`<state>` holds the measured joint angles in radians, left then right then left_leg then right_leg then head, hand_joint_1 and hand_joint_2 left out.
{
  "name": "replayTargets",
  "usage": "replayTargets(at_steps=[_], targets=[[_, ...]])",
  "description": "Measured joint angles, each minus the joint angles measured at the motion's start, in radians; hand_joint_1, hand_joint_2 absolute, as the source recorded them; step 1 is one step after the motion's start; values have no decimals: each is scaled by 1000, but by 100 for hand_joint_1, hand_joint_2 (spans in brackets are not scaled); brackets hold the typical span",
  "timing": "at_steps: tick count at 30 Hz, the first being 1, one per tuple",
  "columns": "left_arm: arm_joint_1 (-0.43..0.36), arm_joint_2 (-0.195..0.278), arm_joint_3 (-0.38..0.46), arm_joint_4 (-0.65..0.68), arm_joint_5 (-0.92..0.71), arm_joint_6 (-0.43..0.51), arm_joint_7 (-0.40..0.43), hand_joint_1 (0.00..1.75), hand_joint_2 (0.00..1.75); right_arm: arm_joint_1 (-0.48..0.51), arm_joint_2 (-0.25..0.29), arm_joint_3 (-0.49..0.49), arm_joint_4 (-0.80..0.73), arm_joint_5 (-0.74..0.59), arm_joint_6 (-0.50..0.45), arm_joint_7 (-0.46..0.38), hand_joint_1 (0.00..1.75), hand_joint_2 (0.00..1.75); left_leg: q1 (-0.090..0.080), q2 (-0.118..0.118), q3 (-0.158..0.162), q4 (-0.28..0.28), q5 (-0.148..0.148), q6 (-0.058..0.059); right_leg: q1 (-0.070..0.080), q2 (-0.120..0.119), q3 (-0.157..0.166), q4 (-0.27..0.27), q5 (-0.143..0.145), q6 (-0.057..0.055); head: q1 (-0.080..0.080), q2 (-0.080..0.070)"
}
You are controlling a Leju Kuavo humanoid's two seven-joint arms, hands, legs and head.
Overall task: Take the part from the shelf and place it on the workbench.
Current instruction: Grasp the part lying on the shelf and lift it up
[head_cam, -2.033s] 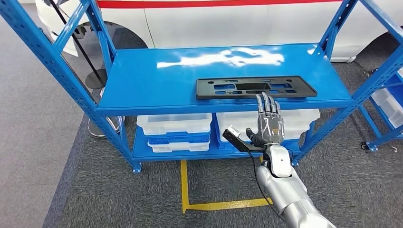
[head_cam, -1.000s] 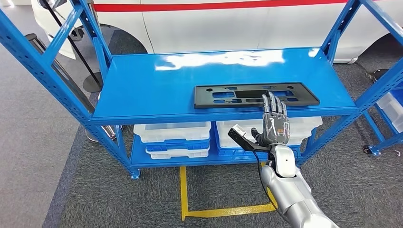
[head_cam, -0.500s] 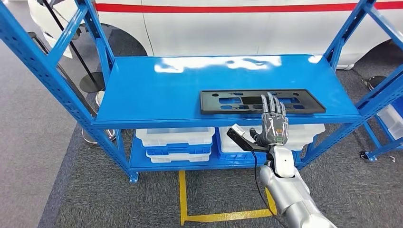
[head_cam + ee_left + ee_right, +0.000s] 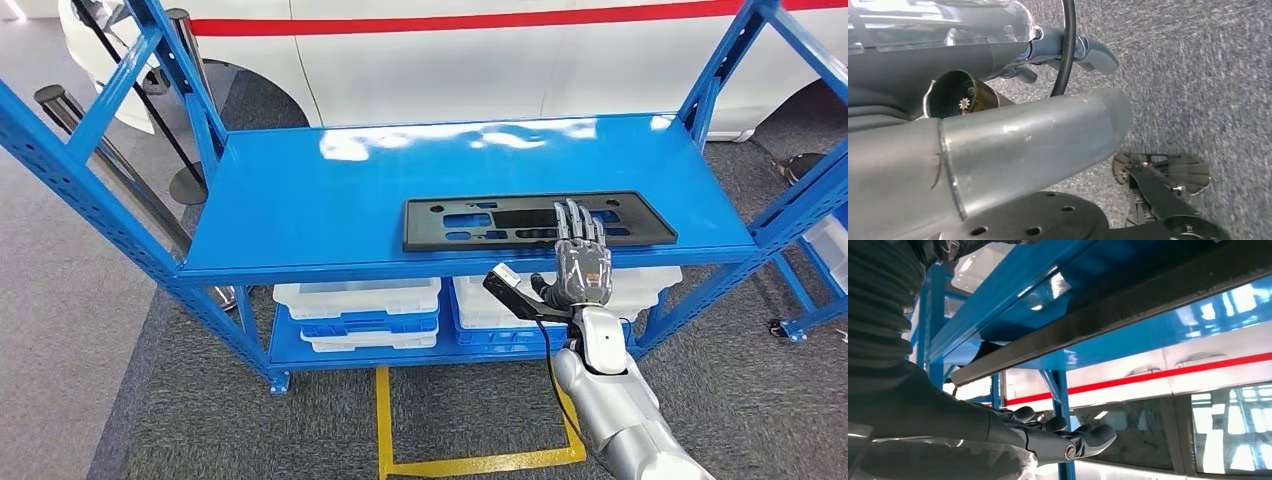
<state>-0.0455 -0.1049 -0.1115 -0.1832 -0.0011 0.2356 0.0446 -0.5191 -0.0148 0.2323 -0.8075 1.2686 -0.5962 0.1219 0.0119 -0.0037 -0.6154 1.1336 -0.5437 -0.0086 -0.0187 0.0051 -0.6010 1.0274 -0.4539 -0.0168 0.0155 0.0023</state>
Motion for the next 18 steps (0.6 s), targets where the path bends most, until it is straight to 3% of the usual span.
replayTargets(at_steps=[2,3,4,6,8,9,13,15,17,18], targets=[[0,0,0,0,0,0,0,0,0,0,0,0,1,0,3,-1,0,175,0,0,-75,131,-44,-3,3,-1,4,0,-5,-7,0,0],[1,0,0,0,0,0,0,0,0,1,0,0,2,0,4,-1,0,175,0,0,-100,168,-45,-4,4,-1,8,1,-8,-8,0,0],[2,0,0,0,-1,0,0,0,0,1,0,0,3,0,4,-1,0,175,0,0,-108,166,-25,-3,5,-1,12,1,-11,-8,0,0],[3,0,0,0,-2,1,0,0,0,2,0,0,4,-1,4,-1,0,175,0,0,-67,57,57,5,7,1,25,1,-20,-6,0,0],[3,0,0,0,-3,2,0,0,0,0,0,0,5,-2,4,-2,0,175,-4,0,-15,-63,106,16,10,2,34,3,-29,1,0,0],[2,0,0,0,-4,2,0,0,0,-1,0,0,5,-3,4,-3,0,175,-6,0,-1,-93,111,19,11,2,34,3,-31,6,0,0],[2,0,0,0,-6,2,0,0,0,-4,-1,0,8,-4,4,-4,0,175,-3,-2,12,-118,107,30,12,0,26,24,-46,27,1,0],[2,-1,0,0,-6,2,0,0,0,-7,-1,0,9,-5,4,-4,0,175,2,-1,22,-126,106,40,11,-2,-12,113,-87,37,2,0],[1,-1,0,0,-7,1,-1,0,0,-7,-2,0,12,-6,4,-4,0,175,1,0,25,-127,102,46,8,-2,-77,230,-132,43,2,0],[1,-1,0,0,-7,1,-1,0,0,-5,-2,0,14,-7,4,-4,0,175,1,-1,27,-126,99,47,6,-2,-102,265,-137,45,2,0]])
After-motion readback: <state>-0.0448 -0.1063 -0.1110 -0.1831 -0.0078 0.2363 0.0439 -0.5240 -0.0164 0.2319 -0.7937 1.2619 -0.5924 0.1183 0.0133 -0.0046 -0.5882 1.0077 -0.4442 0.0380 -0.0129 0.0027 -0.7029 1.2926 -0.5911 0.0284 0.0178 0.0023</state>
